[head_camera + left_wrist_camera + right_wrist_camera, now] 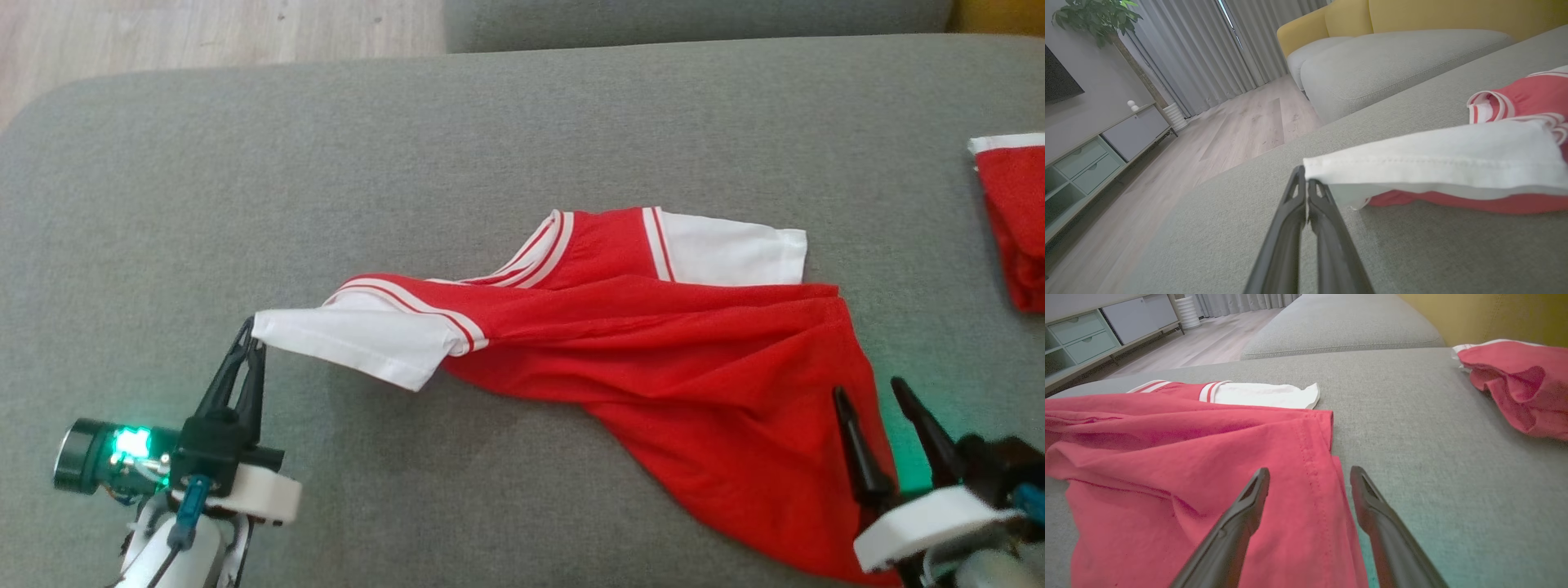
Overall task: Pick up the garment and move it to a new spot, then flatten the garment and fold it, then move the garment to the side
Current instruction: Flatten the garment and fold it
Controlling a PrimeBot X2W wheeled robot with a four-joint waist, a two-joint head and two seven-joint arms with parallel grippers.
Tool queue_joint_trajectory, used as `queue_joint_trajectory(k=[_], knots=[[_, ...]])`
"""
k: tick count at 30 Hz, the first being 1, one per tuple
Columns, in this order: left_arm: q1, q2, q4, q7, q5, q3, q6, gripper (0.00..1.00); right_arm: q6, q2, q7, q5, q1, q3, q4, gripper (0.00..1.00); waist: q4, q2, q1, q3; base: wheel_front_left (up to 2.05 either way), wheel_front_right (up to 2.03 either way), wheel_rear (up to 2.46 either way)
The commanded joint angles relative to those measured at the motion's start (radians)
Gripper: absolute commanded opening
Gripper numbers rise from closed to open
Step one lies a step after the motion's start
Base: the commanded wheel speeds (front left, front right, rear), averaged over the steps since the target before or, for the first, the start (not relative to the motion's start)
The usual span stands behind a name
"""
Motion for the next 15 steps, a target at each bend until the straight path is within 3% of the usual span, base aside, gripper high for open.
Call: queue_joint_trajectory(k=[1, 9, 10, 11, 12, 15], knots=[[-0.052, 0.042, -0.033, -0.007, -0.005, 0.05, 0.008, 0.0, 0.007, -0.037, 0.001, 0.007, -0.041, 0.022, -0.013, 1.0, 0.007, 0.0, 0.0, 0.004, 0.0, 0.0, 0.0], [-0.072, 0.037, -0.041, -0.002, -0.002, 0.035, 0.009, 0.0, 0.007, -0.057, 0.053, 0.024, -0.1, 0.054, 0.054, 1.0, 0.037, 0.0, 0.0, 0.02, 0.0, 0.0, 0.0], [-0.072, 0.036, -0.041, -0.001, -0.003, 0.033, 0.009, 0.0, 0.007, -0.057, 0.062, 0.032, -0.105, 0.064, 0.061, 0.93, 0.039, 0.0, 0.0, 0.021, 0.0, 0.0, 0.0], [-0.073, 0.035, -0.041, -0.001, -0.003, 0.031, 0.009, 0.0, 0.007, -0.061, 0.069, 0.037, -0.11, 0.075, 0.065, 0.42, 0.042, 0.0, 0.0, 0.022, 0.0, 0.0, 0.0], [-0.073, 0.035, -0.04, -0.001, -0.005, 0.03, 0.008, 0.0, 0.007, -0.066, 0.067, 0.036, -0.116, 0.08, 0.068, 0.0, 0.044, 0.0, 0.0, 0.023, 0.0, 0.0, 0.0], [-0.07, 0.037, -0.035, -0.002, -0.008, 0.028, 0.007, 0.0, 0.007, -0.079, 0.043, 0.025, -0.132, 0.065, 0.066, 0.0, 0.045, 0.0, 0.0, 0.022, 0.0, 0.0, 0.0]])
